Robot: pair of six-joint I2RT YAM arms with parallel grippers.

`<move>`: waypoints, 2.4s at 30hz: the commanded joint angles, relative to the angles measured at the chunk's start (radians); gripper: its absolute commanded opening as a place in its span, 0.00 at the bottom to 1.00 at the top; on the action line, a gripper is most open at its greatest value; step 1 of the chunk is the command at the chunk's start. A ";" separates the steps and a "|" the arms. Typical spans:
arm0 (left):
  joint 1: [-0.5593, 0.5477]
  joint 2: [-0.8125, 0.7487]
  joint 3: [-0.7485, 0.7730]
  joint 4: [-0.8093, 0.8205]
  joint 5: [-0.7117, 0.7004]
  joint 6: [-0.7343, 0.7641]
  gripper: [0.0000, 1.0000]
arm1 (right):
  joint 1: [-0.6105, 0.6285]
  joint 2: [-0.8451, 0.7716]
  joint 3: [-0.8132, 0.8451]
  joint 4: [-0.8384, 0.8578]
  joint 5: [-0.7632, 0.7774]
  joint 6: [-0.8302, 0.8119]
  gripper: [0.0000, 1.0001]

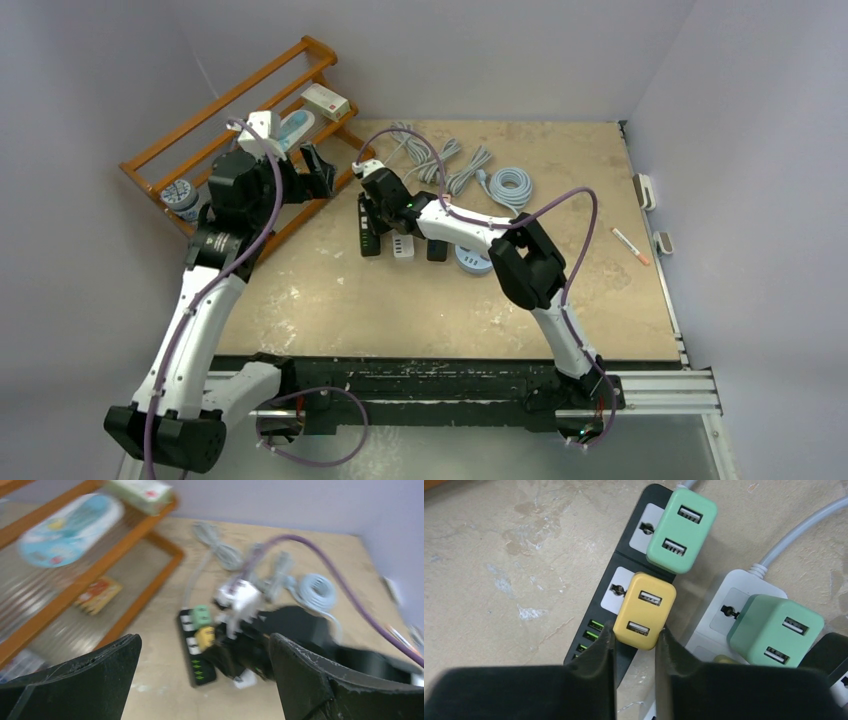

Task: Pull the plug off the socket

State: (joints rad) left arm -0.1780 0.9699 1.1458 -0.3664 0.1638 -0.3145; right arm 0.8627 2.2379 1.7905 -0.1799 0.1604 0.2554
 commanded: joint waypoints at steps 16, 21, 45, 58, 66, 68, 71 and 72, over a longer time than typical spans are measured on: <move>-0.003 0.337 0.418 -0.350 -0.284 0.150 1.00 | 0.002 -0.138 -0.013 0.019 -0.081 -0.020 0.00; -0.069 0.364 0.529 -0.507 0.097 0.319 1.00 | 0.002 -0.151 -0.043 0.030 -0.099 -0.023 0.00; -0.008 0.148 0.176 0.202 -0.436 -0.128 0.98 | 0.002 -0.205 -0.098 0.064 -0.118 -0.019 0.00; -0.008 0.293 0.464 -0.167 -0.347 0.284 0.95 | 0.002 -0.273 -0.214 0.137 -0.113 0.000 0.00; 0.130 0.115 0.290 0.144 0.523 0.065 0.98 | 0.002 -0.337 -0.287 0.171 -0.137 -0.002 0.00; 0.160 0.106 0.256 0.255 0.340 -0.020 0.98 | 0.002 -0.355 -0.308 0.177 -0.151 0.003 0.00; 0.161 0.181 0.317 0.196 -0.139 -0.044 0.97 | 0.002 -0.391 -0.364 0.216 -0.164 0.008 0.00; 0.161 0.214 0.331 0.187 -0.274 -0.041 0.96 | 0.002 -0.397 -0.377 0.226 -0.167 0.006 0.00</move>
State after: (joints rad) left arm -0.0269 1.0966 1.4254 -0.2966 0.3130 -0.2474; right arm 0.8619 1.9251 1.4528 -0.0742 0.0368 0.2501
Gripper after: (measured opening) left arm 0.976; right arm 0.309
